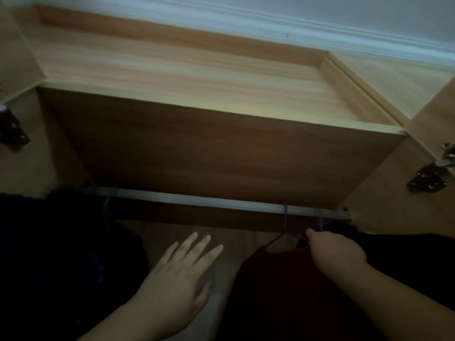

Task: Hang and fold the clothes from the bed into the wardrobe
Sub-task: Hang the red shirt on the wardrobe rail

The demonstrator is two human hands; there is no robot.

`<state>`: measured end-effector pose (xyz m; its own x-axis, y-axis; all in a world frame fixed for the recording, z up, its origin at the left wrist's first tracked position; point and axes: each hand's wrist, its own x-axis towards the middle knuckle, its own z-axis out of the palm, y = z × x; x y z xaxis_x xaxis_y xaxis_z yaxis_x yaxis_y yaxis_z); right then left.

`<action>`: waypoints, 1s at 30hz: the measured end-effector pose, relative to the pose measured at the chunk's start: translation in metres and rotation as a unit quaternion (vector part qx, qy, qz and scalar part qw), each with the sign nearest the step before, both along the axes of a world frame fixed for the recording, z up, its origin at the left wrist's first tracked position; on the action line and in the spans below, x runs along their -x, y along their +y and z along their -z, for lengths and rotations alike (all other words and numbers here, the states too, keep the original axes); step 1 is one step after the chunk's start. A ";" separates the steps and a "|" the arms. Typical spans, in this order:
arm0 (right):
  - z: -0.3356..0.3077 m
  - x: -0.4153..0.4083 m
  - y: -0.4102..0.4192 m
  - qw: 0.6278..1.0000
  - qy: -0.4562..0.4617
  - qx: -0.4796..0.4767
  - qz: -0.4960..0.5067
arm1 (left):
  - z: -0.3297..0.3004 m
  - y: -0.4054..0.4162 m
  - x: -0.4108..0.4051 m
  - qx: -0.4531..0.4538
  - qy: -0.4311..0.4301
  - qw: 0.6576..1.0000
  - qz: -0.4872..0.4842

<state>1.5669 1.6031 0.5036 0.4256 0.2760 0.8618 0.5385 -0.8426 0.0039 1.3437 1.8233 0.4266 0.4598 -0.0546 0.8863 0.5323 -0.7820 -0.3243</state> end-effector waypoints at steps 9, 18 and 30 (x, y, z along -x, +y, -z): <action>0.027 0.016 -0.004 0.997 -0.065 0.001 0.030 | 0.018 -0.011 -0.017 0.016 -0.022 0.998 0.053; 0.144 0.064 -0.025 0.990 -0.103 0.080 0.060 | 0.086 -0.037 -0.039 0.095 0.016 0.984 0.153; 0.381 0.117 -0.157 0.994 0.046 0.086 0.048 | 0.284 -0.164 -0.053 0.166 0.127 0.938 0.277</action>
<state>1.4502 1.4465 0.1226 0.5327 0.3703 0.7610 0.4605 -0.8812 0.1065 1.3968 1.6596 0.1428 0.6403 -0.0877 0.7631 -0.0464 -0.9961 -0.0755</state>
